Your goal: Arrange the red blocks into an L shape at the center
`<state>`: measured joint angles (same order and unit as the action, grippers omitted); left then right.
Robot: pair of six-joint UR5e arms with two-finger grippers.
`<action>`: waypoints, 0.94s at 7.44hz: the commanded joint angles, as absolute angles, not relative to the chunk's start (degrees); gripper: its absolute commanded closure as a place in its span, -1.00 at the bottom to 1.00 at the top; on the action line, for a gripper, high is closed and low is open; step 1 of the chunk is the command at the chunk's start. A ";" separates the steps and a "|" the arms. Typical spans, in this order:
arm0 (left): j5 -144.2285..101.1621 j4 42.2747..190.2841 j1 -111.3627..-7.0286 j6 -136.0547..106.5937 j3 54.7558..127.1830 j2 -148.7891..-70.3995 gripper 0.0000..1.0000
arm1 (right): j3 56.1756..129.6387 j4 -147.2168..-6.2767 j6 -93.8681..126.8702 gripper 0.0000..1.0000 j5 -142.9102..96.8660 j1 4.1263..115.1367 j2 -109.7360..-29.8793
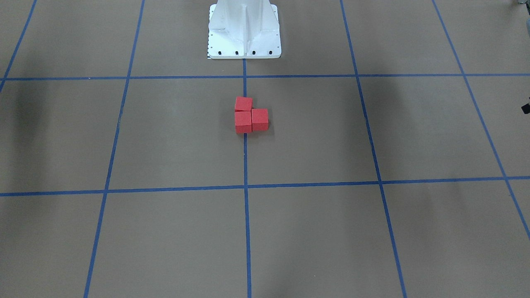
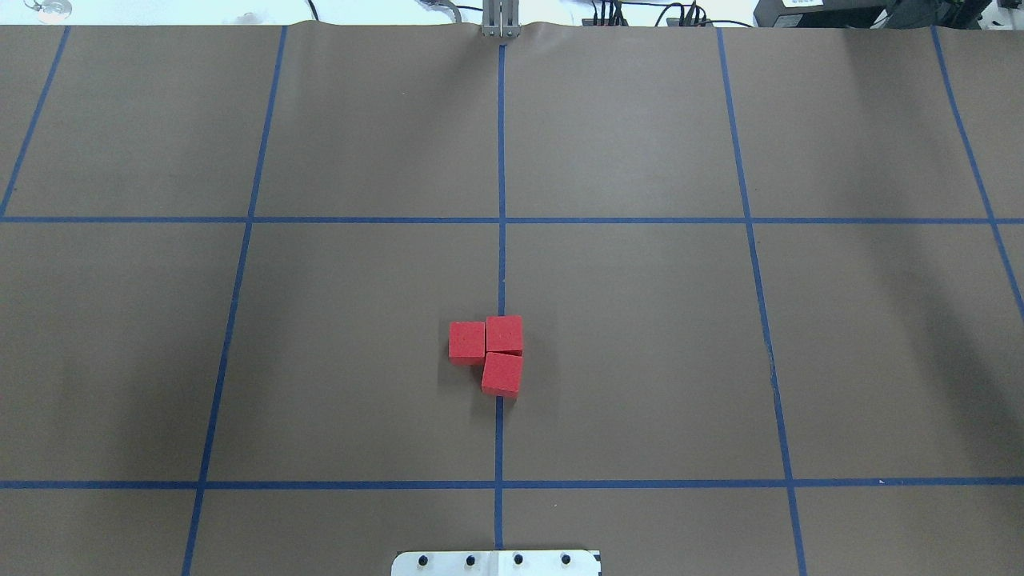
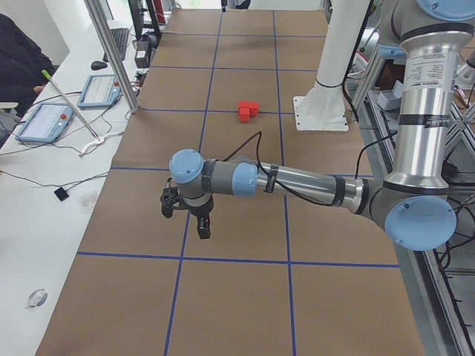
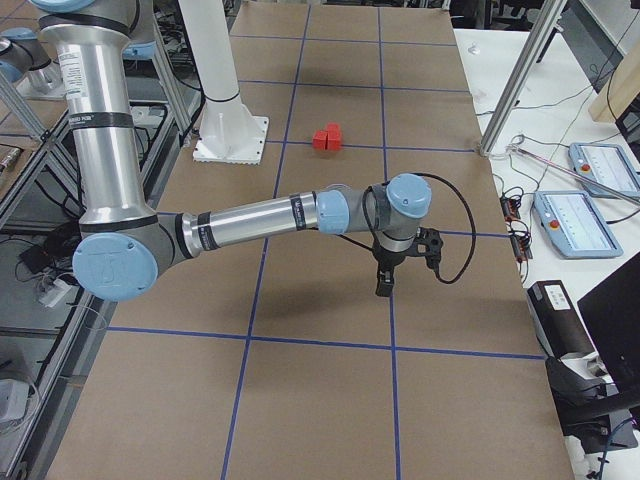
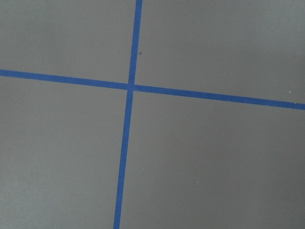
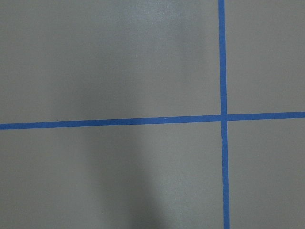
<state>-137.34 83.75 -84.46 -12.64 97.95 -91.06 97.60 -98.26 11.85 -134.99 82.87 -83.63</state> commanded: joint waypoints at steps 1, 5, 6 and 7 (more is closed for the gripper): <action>-137.20 83.76 -84.46 -12.57 96.60 -91.40 -1.00 | 97.82 -98.26 11.87 -0.99 -134.91 82.88 -83.85; -137.20 85.17 -85.07 -12.74 95.89 -91.41 -1.00 | 97.65 -98.17 11.95 -0.99 -134.74 82.88 -83.94; -137.20 85.17 -86.04 -12.83 95.63 -91.41 -1.00 | 97.39 -98.26 11.95 -0.99 -134.74 82.88 -83.94; -137.20 85.17 -87.26 -12.92 95.54 -91.41 -1.00 | 97.21 -98.26 11.95 -0.99 -134.74 82.88 -83.94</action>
